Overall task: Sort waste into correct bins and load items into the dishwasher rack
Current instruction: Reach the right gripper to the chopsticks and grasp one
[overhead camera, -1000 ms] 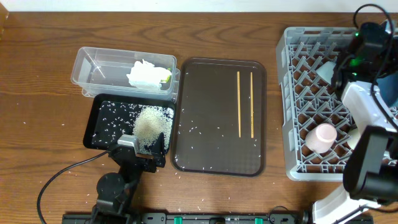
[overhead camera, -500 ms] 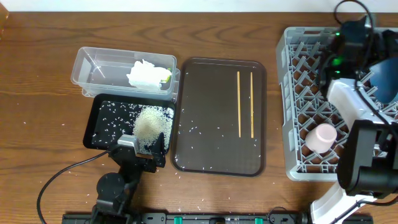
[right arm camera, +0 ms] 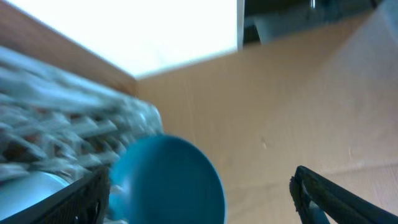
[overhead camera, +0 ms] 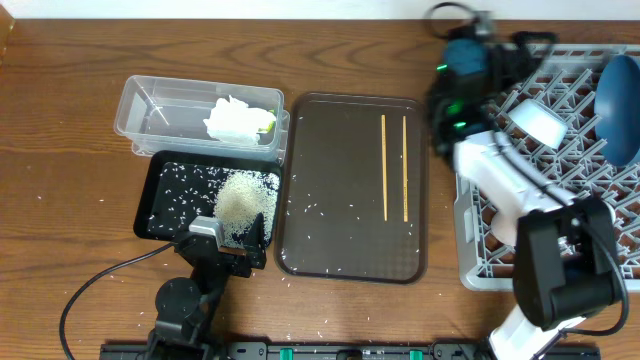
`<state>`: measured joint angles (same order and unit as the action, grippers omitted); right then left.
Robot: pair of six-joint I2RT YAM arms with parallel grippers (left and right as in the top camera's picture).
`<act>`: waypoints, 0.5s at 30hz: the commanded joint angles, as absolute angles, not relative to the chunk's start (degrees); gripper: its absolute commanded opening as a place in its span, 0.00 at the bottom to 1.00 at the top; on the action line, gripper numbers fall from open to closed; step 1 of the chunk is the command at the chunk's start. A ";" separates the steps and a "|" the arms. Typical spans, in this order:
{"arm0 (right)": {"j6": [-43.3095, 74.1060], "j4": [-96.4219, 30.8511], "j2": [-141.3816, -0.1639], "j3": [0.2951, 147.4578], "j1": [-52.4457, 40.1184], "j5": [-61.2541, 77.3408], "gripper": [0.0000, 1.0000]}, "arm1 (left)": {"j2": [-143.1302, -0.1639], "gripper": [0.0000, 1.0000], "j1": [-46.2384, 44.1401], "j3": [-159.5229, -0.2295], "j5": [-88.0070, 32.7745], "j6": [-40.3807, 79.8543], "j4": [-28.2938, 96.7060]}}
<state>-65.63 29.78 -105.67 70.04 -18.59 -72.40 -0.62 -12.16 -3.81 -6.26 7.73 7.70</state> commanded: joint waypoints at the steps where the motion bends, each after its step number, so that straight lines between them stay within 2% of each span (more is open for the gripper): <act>1: -60.55 29.78 -103.70 70.39 -23.66 -72.60 0.95 | -0.23 0.96 -12.34 -2.42 -7.03 8.21 8.27; 4: -58.24 29.76 -103.70 70.39 -27.99 -72.62 0.99 | -0.23 0.96 -12.34 -2.42 -7.03 8.21 8.27; 15: -47.44 25.28 -94.91 70.39 -41.74 -69.41 0.99 | -0.23 0.96 -12.34 -2.42 -7.03 8.19 8.27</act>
